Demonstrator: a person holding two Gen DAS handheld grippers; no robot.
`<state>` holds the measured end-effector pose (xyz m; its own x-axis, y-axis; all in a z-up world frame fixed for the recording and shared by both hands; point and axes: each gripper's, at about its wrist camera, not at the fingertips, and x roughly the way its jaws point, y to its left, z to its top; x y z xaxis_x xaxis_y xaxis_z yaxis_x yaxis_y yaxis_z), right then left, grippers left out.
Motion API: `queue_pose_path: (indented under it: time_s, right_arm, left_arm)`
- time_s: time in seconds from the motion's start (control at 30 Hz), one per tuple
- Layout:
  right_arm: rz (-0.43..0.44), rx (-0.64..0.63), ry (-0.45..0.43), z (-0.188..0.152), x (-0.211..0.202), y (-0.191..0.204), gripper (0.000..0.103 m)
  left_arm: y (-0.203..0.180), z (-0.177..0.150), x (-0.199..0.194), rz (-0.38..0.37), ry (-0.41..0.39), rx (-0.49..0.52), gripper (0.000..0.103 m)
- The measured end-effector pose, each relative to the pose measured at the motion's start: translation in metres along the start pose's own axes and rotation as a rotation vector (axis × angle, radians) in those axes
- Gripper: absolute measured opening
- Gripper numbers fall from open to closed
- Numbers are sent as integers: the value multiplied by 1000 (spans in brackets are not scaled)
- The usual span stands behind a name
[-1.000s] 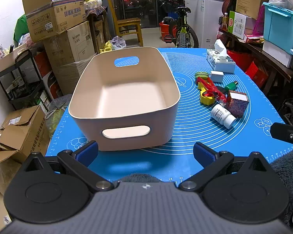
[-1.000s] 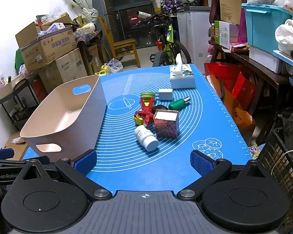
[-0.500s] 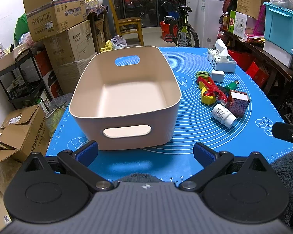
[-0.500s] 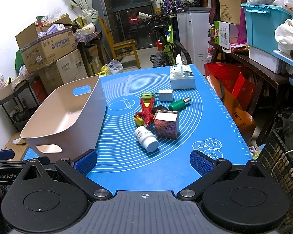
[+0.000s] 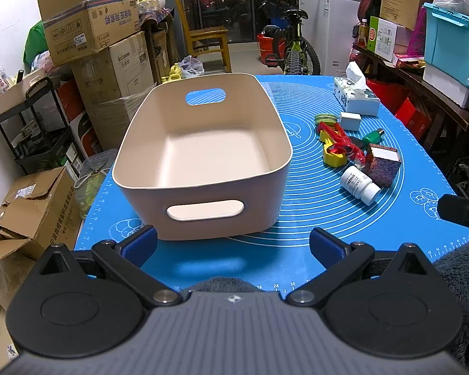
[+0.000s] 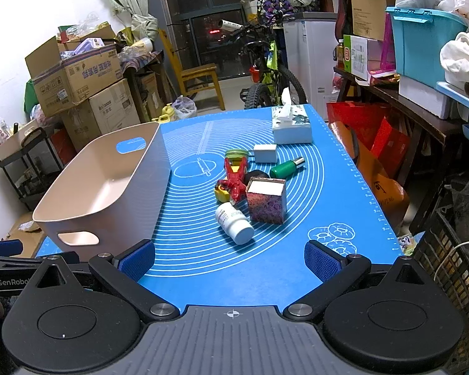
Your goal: Organize rigid objects
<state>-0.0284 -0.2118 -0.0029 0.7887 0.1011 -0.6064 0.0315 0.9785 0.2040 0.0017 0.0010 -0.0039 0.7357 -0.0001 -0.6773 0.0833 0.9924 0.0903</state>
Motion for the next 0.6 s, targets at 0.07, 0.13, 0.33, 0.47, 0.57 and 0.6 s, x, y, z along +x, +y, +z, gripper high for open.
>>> queue_pose_path:
  time_s: [0.07, 0.13, 0.33, 0.47, 0.57, 0.6]
  right_arm:
    - [-1, 6, -3, 1, -1, -1, 101]
    - [0, 9, -10, 2, -2, 0, 101]
    - [-1, 7, -26, 6, -7, 2, 101]
    - [8, 14, -31, 13, -6, 2, 101]
    - [6, 5, -37, 23, 0, 3, 101]
    - [5, 2, -39, 26, 3, 4, 101]
  left_arm:
    - [2, 0, 0, 0, 1, -2, 102]
    - [4, 1, 0, -1, 4, -4, 102]
    - [14, 6, -2, 18, 13, -22, 102]
    - [26, 18, -4, 37, -13, -23, 102]
    - [40, 32, -1, 52, -29, -36, 102]
    - [45, 36, 1, 53, -29, -41, 102]
